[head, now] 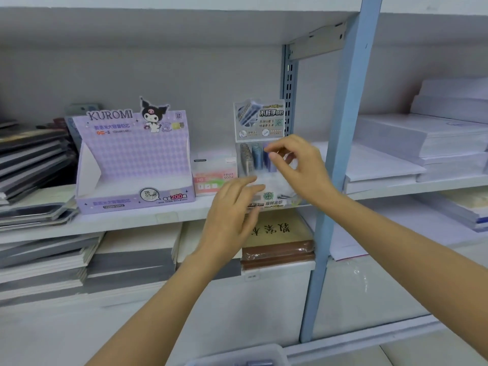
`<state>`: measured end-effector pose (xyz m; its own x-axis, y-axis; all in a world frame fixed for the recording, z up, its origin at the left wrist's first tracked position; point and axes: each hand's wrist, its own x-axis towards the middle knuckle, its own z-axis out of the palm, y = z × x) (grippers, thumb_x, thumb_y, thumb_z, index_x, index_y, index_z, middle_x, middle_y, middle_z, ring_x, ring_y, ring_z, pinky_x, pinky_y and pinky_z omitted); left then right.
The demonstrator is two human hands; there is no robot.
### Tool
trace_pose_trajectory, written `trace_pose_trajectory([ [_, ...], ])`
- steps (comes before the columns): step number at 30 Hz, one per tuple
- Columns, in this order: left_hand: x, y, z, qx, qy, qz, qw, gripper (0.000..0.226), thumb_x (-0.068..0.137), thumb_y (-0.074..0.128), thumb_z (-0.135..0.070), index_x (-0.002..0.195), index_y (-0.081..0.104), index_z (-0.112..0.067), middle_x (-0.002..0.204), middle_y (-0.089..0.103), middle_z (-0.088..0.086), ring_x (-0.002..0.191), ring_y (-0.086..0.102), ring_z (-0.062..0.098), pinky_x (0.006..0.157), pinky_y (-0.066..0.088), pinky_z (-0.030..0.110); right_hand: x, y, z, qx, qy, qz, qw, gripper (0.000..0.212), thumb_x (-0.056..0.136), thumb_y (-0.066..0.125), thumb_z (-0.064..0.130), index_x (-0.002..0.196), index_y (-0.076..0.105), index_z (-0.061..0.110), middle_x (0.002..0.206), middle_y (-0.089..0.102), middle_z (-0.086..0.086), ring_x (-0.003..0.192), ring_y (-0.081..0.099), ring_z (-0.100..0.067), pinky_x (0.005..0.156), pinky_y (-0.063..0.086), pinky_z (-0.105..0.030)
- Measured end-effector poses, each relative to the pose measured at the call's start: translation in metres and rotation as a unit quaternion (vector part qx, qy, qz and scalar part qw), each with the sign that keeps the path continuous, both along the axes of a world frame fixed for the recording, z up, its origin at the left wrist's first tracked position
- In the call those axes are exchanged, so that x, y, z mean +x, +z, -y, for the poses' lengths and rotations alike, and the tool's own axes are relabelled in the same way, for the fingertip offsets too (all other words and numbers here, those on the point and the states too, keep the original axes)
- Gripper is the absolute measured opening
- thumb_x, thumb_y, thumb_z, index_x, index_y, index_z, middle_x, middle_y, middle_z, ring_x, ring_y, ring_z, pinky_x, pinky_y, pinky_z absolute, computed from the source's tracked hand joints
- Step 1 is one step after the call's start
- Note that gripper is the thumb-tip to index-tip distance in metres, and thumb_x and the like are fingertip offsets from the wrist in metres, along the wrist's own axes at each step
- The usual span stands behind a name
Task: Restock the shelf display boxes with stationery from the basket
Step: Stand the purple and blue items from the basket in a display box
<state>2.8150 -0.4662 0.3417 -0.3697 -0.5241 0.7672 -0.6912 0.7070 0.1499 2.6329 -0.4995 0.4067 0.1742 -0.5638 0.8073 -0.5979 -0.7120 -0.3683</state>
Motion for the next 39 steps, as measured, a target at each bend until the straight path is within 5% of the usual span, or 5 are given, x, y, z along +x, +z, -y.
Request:
trace_pose_trajectory([
  [4,0.027,-0.057,-0.017,-0.046,0.075,-0.088,0.992,0.022,0.087,0.051,-0.010,0.108,0.057,-0.011,0.109,0.057,0.008,0.103,0.049,0.023,0.087,0.036,0.028,0.036,-0.040,-0.057,0.012,0.154,-0.039,0.987,0.013,0.093,0.058,0.013,0.091,0.069,0.006,0.083,0.065,-0.001,0.070,0.057,-0.010,0.064,0.045,-0.020],
  [10,0.085,-0.210,-0.054,0.190,0.115,-0.093,0.971,0.011,0.084,0.053,-0.005,0.091,0.061,-0.008,0.092,0.056,0.003,0.081,0.049,0.024,0.067,0.038,0.035,0.092,-0.181,-0.079,0.231,0.245,-0.212,0.918,0.014,0.095,0.059,0.020,0.097,0.071,0.014,0.089,0.068,0.003,0.074,0.058,-0.009,0.068,0.046,-0.022],
  [19,0.142,-0.399,-0.143,0.592,0.212,0.075,0.774,0.060,0.103,0.041,-0.030,0.154,0.013,-0.014,0.163,0.010,0.000,0.145,0.024,0.017,0.114,0.023,0.025,0.118,-0.410,-0.072,0.527,0.143,-0.321,0.774,0.039,0.094,0.058,0.030,0.130,0.051,0.016,0.128,0.052,-0.008,0.113,0.053,-0.025,0.093,0.045,-0.037],
  [26,0.142,-0.416,-0.155,0.539,0.201,0.022,0.818,0.054,0.098,0.051,-0.016,0.148,0.032,-0.012,0.159,0.020,0.002,0.142,0.030,0.020,0.116,0.023,0.027,0.139,-0.487,-0.076,0.494,0.074,-0.419,0.758,0.089,0.082,0.069,0.046,0.150,0.022,0.015,0.148,0.033,-0.007,0.135,0.031,-0.026,0.110,0.025,-0.038],
  [39,0.137,-0.416,-0.151,0.506,0.227,-0.049,0.831,0.034,0.091,0.057,-0.002,0.125,0.060,-0.007,0.144,0.043,0.013,0.127,0.047,0.028,0.104,0.039,0.037,0.152,-0.514,-0.079,0.377,0.078,-0.477,0.790,0.048,0.093,0.057,0.035,0.129,0.044,0.006,0.128,0.054,-0.011,0.111,0.053,-0.028,0.098,0.033,-0.036],
])
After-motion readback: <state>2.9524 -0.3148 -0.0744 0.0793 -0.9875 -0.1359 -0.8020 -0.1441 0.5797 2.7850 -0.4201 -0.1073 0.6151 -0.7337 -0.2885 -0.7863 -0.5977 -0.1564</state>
